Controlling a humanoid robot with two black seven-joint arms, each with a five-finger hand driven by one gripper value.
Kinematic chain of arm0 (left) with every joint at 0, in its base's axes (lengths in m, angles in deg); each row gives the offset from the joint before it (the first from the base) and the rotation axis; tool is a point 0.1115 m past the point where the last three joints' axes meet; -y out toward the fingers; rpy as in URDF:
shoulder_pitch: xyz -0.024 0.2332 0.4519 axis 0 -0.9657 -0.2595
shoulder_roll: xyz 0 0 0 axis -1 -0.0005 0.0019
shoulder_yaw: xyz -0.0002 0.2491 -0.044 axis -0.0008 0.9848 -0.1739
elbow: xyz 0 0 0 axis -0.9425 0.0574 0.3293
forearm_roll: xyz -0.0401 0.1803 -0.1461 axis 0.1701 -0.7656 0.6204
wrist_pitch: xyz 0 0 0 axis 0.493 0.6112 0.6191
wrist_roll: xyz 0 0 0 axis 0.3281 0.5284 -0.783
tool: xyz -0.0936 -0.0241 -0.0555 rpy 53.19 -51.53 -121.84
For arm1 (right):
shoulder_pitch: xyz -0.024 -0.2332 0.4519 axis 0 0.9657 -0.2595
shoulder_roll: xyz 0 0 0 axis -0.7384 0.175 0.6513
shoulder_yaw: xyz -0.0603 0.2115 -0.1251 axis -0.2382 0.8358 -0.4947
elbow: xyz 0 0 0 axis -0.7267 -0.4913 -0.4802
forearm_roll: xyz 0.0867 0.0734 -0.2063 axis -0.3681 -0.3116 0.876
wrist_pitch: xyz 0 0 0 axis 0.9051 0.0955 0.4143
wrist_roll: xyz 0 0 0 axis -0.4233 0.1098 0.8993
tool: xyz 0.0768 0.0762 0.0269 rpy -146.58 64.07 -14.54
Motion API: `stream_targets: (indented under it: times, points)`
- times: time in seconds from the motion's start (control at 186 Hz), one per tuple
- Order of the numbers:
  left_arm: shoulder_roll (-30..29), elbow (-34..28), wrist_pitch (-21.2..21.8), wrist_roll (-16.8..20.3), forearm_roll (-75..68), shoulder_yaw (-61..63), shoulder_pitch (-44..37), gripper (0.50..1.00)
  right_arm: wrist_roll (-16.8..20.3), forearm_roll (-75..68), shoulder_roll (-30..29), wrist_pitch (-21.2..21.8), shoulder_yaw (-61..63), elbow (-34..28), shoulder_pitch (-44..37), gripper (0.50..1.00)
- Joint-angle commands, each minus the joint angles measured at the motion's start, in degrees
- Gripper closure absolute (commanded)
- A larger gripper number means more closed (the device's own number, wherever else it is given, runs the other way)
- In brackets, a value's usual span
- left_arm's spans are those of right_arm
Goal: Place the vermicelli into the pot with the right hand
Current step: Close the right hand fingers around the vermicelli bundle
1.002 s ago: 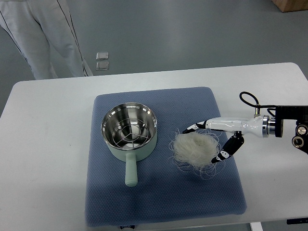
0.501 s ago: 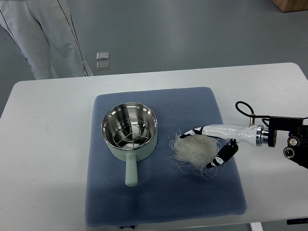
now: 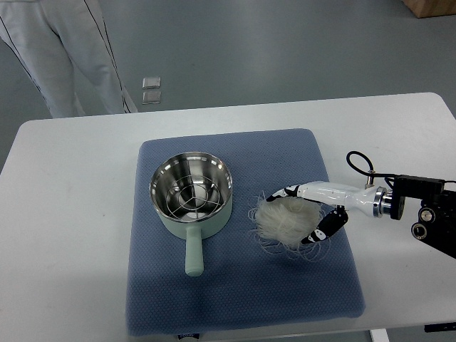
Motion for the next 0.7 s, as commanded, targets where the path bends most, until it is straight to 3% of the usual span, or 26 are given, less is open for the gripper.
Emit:
stream_targets:
  times: [0.0, 0.431, 0.506, 0.695]
  points:
    - [0.0, 0.0, 0.0, 0.0, 0.0, 0.0, 0.0, 0.5, 0.1, -0.3, -0.2, 0.0, 0.0, 0.0, -0.1, 0.652]
    - [0.0, 0.0, 0.0, 0.0, 0.0, 0.0, 0.0, 0.5, 0.0, -0.8, -0.2, -0.2, 0.9, 0.0, -0.4, 0.654]
    - [0.0, 0.0, 0.0, 0.0, 0.0, 0.0, 0.0, 0.5, 0.0, -0.8, -0.3, -0.2, 0.9, 0.0, -0.4, 0.677]
    - [0.0, 0.0, 0.0, 0.0, 0.0, 0.0, 0.0, 0.5, 0.0, -0.7, -0.6, 0.2, 0.8, 0.0, -0.3, 0.807]
